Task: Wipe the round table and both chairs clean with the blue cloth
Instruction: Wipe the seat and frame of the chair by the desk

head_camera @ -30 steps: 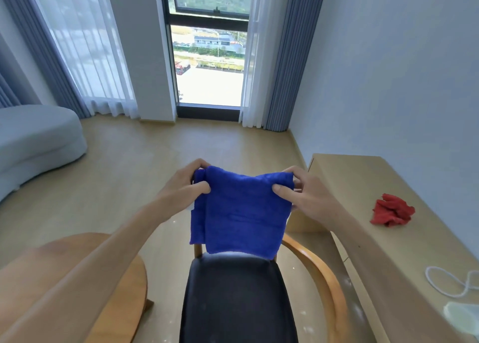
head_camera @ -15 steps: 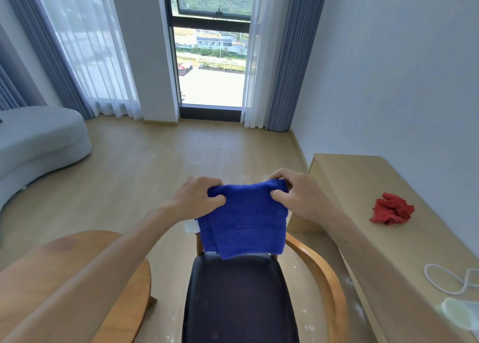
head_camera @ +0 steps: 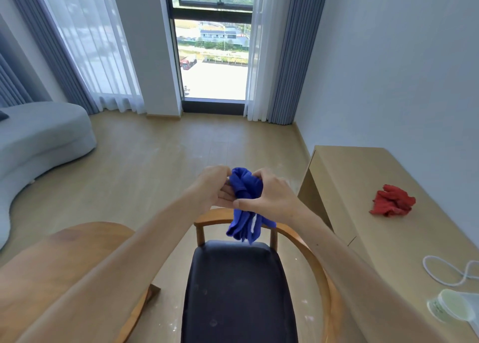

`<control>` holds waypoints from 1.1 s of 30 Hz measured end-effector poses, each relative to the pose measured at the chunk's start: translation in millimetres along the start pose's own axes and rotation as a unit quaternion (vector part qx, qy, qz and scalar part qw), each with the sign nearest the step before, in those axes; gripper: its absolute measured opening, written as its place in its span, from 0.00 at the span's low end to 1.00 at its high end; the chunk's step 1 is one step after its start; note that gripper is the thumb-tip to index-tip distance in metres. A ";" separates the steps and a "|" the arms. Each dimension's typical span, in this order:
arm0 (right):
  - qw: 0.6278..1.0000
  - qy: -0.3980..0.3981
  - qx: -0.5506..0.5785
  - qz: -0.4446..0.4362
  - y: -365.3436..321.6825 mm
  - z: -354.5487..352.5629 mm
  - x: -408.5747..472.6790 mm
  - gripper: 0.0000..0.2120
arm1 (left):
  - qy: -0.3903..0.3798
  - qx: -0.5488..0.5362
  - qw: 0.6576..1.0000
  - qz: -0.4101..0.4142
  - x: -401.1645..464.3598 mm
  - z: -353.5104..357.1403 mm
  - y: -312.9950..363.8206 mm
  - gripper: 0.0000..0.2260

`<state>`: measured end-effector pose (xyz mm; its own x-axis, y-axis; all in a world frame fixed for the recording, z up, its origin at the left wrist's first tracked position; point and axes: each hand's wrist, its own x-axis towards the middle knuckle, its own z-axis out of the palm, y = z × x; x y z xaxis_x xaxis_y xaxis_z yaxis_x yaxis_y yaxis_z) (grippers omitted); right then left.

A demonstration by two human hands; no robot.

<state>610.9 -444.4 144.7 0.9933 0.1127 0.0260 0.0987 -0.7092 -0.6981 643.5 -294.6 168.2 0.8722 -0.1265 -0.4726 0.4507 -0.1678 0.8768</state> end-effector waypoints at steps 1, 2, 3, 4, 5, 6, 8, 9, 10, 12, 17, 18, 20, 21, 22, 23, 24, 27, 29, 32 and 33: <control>1.000 0.001 -0.005 -0.009 2.2 -0.7 -0.6 0.26 | -0.014 -0.002 1.000 -0.002 -2.5 0.5 -0.2 0.12; 1.000 0.011 -0.004 -0.018 4.1 -1.8 -1.3 0.24 | -0.024 0.005 1.000 -0.003 -3.4 1.0 -0.9 0.12; 0.999 0.028 0.003 -0.024 5.2 -3.9 -2.3 0.21 | -0.027 0.023 0.999 -0.001 -3.6 1.6 -1.3 0.12; 0.999 0.043 0.016 -0.028 6.0 -6.8 -3.4 0.18 | -0.021 0.056 0.998 0.008 -4.4 1.7 -1.5 0.11; 0.998 0.048 0.030 -0.032 7.4 -10.8 -4.1 0.17 | -0.005 0.106 0.994 0.031 -3.5 0.1 -2.3 0.09; 0.998 0.041 0.044 -0.036 10.3 -14.1 -6.4 0.16 | 0.014 0.166 0.984 0.066 -2.0 -2.2 -6.8 0.07; 0.996 0.027 0.072 -0.052 14.3 -19.6 -9.9 0.17 | 0.009 0.274 0.948 0.164 -0.8 -6.1 -15.4 0.16; 0.995 0.023 0.083 -0.058 16.5 -20.0 -12.3 0.17 | -0.027 0.291 0.933 0.208 -0.7 -4.8 -20.9 0.21; 0.993 0.020 0.094 -0.063 17.8 -19.8 -14.8 0.18 | -0.067 0.287 0.926 0.236 -2.1 -1.4 -25.4 0.23; 0.989 0.012 0.138 -0.059 22.2 -18.6 -21.0 0.21 | -0.091 0.262 0.921 0.273 -1.5 6.6 -32.0 0.18; 0.969 -0.064 0.237 -0.027 48.2 -15.1 -43.4 0.29 | -0.069 0.193 0.937 0.282 1.4 10.1 -38.4 0.09; 0.967 -0.085 0.239 -0.016 53.2 -10.4 -46.9 0.30 | -0.079 0.166 0.946 0.268 1.4 10.9 -40.4 0.09; 0.960 -0.094 0.264 0.008 62.7 2.0 -50.8 0.33 | -0.103 0.112 0.958 0.243 0.6 13.1 -44.5 0.11; 0.958 -0.085 0.273 0.013 67.4 7.7 -51.0 0.33 | -0.113 0.093 0.961 0.235 1.2 14.0 -47.9 0.11; 0.959 -0.076 0.273 0.015 72.1 12.6 -50.7 0.33 | -0.118 0.079 0.963 0.227 2.5 14.5 -52.3 0.11; 0.961 -0.073 0.267 0.015 77.2 17.2 -49.9 0.32 | -0.118 0.072 0.966 0.217 4.0 14.5 -57.9 0.11; 0.964 -0.074 0.255 0.017 82.3 21.9 -49.1 0.30 | -0.114 0.068 0.970 0.204 6.5 13.9 -65.0 0.11; 0.982 -0.079 0.168 0.023 99.2 39.7 -48.3 0.24 | -0.091 0.087 0.980 0.151 16.3 6.7 -94.8 0.14; 0.988 -0.107 0.111 0.020 112.5 57.9 -50.8 0.23 | -0.099 0.113 0.983 0.107 23.5 -2.2 -122.4 0.15; 0.985 -0.159 0.068 0.027 140.6 95.5 -55.1 0.18 | -0.059 0.133 0.988 0.051 35.7 -17.1 -176.5 0.11; 0.983 -0.173 0.053 0.033 150.5 109.9 -55.3 0.15 | -0.018 0.126 0.991 0.033 40.1 -23.3 -196.8 0.07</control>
<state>564.1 -480.9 -40.4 0.9157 0.3115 -0.2539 0.0097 -0.6488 -0.7609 594.1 -243.9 -21.2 0.8890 -0.1791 -0.4215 0.3268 -0.3968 0.8578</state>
